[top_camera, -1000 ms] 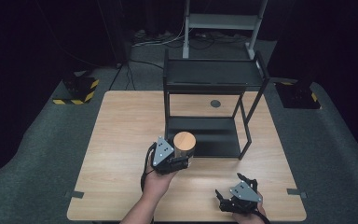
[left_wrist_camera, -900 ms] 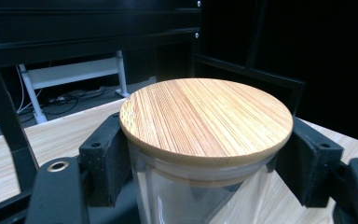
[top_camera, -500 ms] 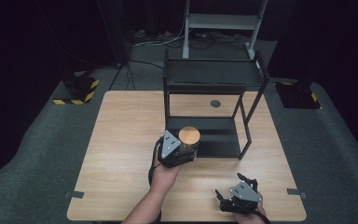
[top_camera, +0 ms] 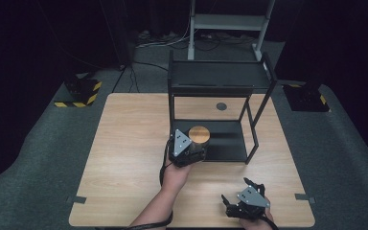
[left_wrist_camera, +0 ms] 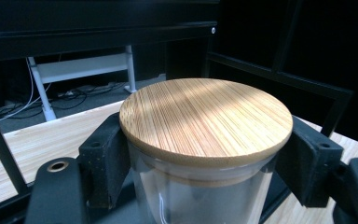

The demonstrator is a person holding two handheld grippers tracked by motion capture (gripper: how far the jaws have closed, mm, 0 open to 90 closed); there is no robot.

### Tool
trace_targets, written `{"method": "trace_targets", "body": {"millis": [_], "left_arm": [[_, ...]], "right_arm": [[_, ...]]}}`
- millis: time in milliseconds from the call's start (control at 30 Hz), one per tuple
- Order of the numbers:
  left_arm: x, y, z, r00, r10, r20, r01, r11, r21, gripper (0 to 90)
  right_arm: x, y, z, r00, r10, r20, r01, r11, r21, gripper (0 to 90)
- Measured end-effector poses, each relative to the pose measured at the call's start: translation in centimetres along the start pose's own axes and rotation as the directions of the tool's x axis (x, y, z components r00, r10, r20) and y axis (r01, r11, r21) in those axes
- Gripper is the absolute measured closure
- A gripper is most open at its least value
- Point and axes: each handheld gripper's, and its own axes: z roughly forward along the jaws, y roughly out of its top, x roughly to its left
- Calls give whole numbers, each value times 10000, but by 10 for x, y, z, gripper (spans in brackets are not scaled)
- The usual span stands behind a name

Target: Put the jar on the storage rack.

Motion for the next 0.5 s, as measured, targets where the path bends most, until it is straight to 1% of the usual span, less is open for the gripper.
{"method": "trace_targets", "body": {"millis": [133, 167, 367, 433, 500], "left_arm": [[0, 0, 9, 9999, 52, -130, -52, 10000, 50, 268], [0, 0, 9, 9999, 52, -130, -52, 10000, 50, 268], [-2, -2, 21, 9996, -80, -263, 83, 9999, 110, 268], [-2, -2, 23, 9994, -14, -331, 19, 9999, 135, 269], [-2, -3, 27, 9992, -30, -392, 36, 9999, 165, 268]], "right_arm": [[0, 0, 0, 10000, -15, -4, 15, 10000, -30, 5], [0, 0, 0, 10000, -15, -4, 15, 10000, -30, 5], [0, 0, 0, 10000, -5, -20, 5, 10000, -42, 5], [0, 0, 0, 10000, -7, -22, 6, 10000, -43, 5], [-1, 0, 0, 10000, -19, -22, 19, 10000, -52, 5]]}}
